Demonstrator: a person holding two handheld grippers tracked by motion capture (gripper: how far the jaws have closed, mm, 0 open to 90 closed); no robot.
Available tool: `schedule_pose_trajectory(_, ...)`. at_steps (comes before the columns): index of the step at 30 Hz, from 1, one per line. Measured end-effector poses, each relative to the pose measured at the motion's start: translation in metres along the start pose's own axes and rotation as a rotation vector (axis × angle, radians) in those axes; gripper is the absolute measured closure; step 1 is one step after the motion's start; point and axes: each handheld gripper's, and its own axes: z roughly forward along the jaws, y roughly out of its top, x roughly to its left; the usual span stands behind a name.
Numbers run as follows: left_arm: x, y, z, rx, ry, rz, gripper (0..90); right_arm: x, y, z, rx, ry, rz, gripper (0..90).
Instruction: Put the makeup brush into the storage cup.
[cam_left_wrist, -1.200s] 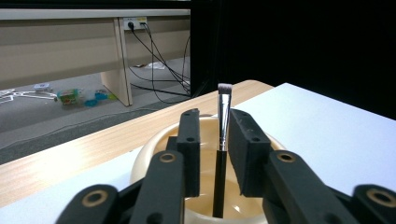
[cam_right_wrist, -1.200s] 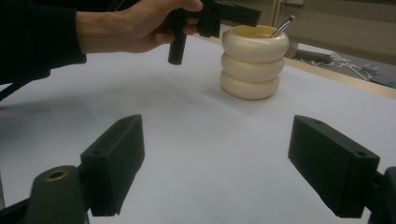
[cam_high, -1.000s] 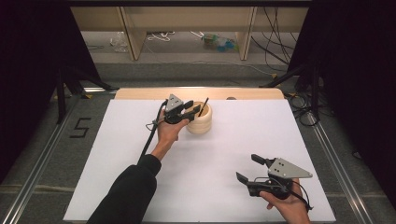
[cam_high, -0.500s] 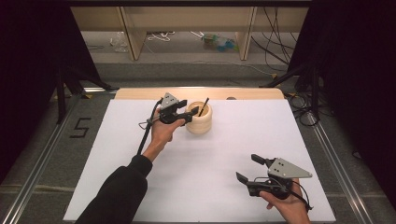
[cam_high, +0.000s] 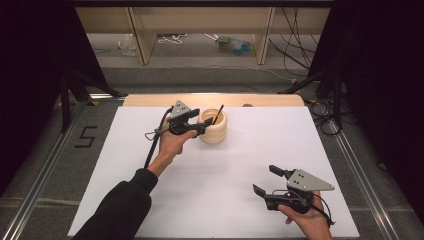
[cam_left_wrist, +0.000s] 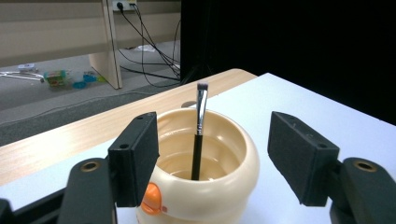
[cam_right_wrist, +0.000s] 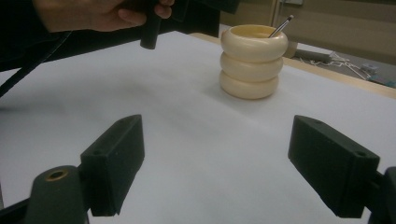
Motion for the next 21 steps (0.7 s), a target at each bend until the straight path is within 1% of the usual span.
schedule_pose_trajectory(2,-0.002,0.000,-0.002,0.000,-0.002,0.000,33.3,0.000,0.000,0.000,0.000,0.000,0.000,19.6)
schedule_pose_trajectory(5,-0.004,0.001,-0.005,0.006,-0.012,0.015,32.8,0.000,0.000,-0.001,0.010,0.005,0.001,19.6)
schedule_pose_trajectory(6,-0.006,0.001,-0.006,0.008,-0.014,0.018,32.8,-0.002,0.000,0.001,-0.015,0.000,-0.022,19.7)
schedule_pose_trajectory(7,-0.006,0.002,-0.007,0.005,-0.018,0.027,32.8,-0.002,0.000,0.000,-0.005,-0.002,-0.021,19.7)
schedule_pose_trajectory(9,-0.009,0.002,-0.009,-0.001,-0.024,0.031,32.8,-0.002,0.000,0.000,-0.010,-0.005,-0.021,19.7)
schedule_pose_trajectory(10,-0.010,0.001,-0.011,-0.003,-0.027,0.031,32.8,0.000,0.000,0.000,-0.003,-0.002,-0.006,19.6)
schedule_pose_trajectory(11,-0.011,0.001,-0.012,-0.003,-0.032,0.030,32.8,0.000,0.000,0.000,-0.005,0.006,-0.003,19.7)
schedule_pose_trajectory(12,-0.012,0.000,-0.013,-0.004,-0.035,0.040,32.8,0.000,0.000,-0.001,0.009,0.004,0.000,19.7)
schedule_pose_trajectory(14,-0.013,-0.001,-0.015,0.001,-0.038,0.046,32.4,0.000,0.000,0.000,0.009,0.004,0.000,19.6)
schedule_pose_trajectory(16,-0.015,-0.002,-0.017,-0.001,-0.048,0.037,32.1,0.000,0.000,-0.001,0.009,0.003,0.000,19.7)
schedule_pose_trajectory(17,-0.015,-0.002,-0.017,-0.003,-0.052,0.039,31.8,-0.001,0.000,0.000,-0.007,-0.005,-0.023,19.6)
schedule_pose_trajectory(19,-0.015,-0.004,-0.018,-0.006,-0.054,0.041,31.2,0.000,0.000,0.000,-0.003,-0.002,-0.012,19.7)
schedule_pose_trajectory(20,-0.014,-0.005,-0.019,0.005,-0.056,0.046,30.9,0.001,0.000,0.000,0.006,0.003,0.004,19.7)
schedule_pose_trajectory(21,-0.014,-0.006,-0.019,0.009,-0.058,0.040,30.1,0.001,0.000,0.000,0.005,0.003,0.004,19.7)
